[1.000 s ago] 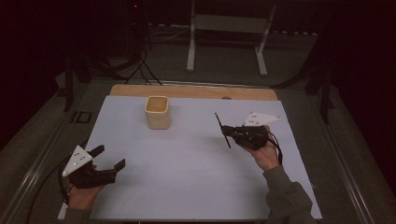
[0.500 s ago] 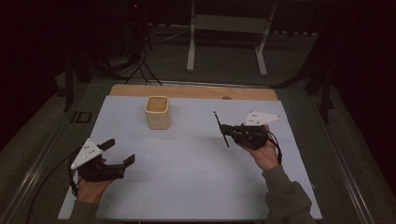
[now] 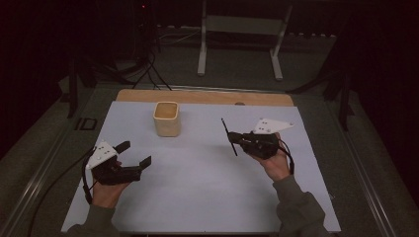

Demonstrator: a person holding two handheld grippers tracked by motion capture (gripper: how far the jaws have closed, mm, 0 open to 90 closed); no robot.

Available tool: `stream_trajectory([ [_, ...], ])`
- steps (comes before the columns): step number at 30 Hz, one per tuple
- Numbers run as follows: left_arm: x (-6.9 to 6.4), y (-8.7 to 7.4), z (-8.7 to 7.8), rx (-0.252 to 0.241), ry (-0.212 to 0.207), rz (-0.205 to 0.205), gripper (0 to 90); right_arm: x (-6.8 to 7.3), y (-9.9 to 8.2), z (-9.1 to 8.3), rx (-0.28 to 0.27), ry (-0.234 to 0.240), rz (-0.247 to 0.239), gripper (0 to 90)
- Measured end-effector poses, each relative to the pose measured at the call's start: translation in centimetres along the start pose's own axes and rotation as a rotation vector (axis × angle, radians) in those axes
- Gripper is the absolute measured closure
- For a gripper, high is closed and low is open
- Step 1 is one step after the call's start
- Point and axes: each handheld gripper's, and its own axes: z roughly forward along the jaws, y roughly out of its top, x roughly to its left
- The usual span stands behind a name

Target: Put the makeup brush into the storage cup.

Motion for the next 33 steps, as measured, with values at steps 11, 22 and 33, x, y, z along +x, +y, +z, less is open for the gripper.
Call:
stream_trajectory([
  [11,-0.6,0.5,1.0,0.004,-0.021,0.002,6.1,0.8,0.8,1.2,-0.016,0.025,-0.009,85.4],
  [22,-1.5,1.2,2.1,-0.008,-0.052,0.004,6.2,1.6,1.2,2.3,-0.026,0.051,-0.011,85.4],
  [33,-2.4,1.7,3.4,-0.011,-0.084,0.007,6.5,2.0,1.3,2.8,-0.028,0.068,-0.01,85.4],
])
